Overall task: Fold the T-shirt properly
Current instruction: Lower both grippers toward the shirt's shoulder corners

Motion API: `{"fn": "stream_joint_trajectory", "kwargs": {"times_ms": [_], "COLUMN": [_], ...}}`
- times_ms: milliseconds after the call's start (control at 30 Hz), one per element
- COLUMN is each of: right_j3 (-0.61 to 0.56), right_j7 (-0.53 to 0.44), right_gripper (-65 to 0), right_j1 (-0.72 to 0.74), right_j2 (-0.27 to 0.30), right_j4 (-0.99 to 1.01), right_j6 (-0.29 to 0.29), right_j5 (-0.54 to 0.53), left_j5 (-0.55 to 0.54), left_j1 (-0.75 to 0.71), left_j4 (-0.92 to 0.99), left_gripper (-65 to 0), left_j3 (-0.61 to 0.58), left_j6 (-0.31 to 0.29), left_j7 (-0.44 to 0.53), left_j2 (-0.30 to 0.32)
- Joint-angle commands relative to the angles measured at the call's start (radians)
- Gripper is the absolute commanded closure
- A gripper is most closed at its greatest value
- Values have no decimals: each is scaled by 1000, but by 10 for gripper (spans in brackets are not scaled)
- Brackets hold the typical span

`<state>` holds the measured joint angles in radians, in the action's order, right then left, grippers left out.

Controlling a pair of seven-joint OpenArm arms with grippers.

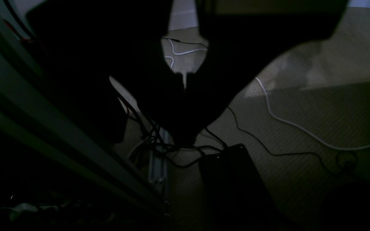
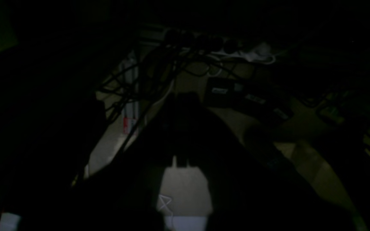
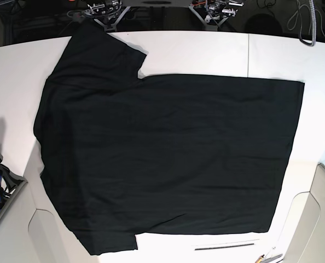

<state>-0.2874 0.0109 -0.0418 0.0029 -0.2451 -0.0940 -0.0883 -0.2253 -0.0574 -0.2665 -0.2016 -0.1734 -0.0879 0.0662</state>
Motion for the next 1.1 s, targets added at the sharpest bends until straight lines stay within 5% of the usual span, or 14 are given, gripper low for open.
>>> {"fn": "stream_joint_trajectory", "kwargs": {"times_ms": [0, 200, 700, 1067], "right_j3": [2, 2, 2, 2], "right_j7": [-10, -10, -11, -11], "right_gripper": [0, 0, 0, 0], "right_j1": [-3, -3, -3, -45], "right_j2": [2, 2, 2, 5], "right_j4": [-8, -8, -8, -27], "right_j6": [-7, -7, -7, -8], "right_j5": [1, -107, -106, -102], "left_j5": [2, 2, 2, 2], "left_j1": [2, 2, 2, -43], "left_j4": [-6, -6, -8, -23], "left_gripper": [0, 0, 0, 0], "left_j3": [2, 2, 2, 2], "left_j6": [-7, -7, -7, -7], "left_j7": [10, 10, 11, 108], "left_j2": [0, 1, 0, 19]}}
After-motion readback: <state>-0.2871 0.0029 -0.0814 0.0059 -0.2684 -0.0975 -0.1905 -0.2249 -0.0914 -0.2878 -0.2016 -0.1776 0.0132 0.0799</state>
